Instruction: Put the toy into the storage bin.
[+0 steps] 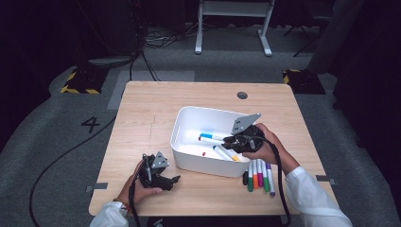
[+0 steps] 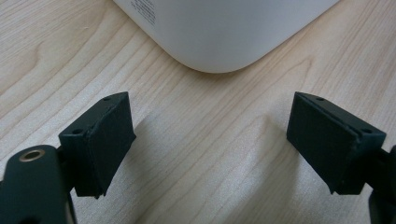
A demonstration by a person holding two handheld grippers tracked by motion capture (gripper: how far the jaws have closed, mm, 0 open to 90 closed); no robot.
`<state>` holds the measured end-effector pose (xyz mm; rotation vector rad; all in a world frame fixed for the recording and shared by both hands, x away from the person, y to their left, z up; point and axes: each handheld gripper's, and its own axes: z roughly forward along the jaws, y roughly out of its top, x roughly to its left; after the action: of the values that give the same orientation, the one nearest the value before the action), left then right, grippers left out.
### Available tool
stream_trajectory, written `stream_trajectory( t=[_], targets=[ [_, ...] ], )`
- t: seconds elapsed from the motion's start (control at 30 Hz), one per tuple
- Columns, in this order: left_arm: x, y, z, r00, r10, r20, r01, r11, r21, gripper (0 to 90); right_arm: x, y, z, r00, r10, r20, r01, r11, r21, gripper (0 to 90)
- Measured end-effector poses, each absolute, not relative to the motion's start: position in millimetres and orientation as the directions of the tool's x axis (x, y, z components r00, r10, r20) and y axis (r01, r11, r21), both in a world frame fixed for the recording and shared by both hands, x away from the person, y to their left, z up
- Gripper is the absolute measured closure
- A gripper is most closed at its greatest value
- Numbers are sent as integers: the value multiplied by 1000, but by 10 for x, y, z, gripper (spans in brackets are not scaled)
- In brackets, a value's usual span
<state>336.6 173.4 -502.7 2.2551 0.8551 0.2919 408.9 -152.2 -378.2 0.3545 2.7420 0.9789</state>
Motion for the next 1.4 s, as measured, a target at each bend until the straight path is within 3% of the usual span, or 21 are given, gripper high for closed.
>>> stream_trajectory(
  t=[0.37, 0.8, 1.13, 1.4],
  targets=[
    [3367, 1735, -5028, 757, 653, -34, 496, -539, 681, 149, 4005, -1460, -3783, -984, 164, -63, 93, 788, 609, 746],
    [3368, 1735, -5027, 758, 652, -34, 495, -540, 681, 149, 3930, -1463, -3770, -990, 131, -60, 67, 787, 614, 715],
    [3367, 1734, -5028, 758, 651, -34, 494, -540, 682, 149, 3927, -1569, -3672, -962, 243, -126, 103, 748, 655, 508],
    [3366, 1734, -5028, 757, 652, -33, 494, -540, 681, 149, 3853, -1862, -3489, -896, 403, -186, 150, 670, 727, 351]
  ],
)
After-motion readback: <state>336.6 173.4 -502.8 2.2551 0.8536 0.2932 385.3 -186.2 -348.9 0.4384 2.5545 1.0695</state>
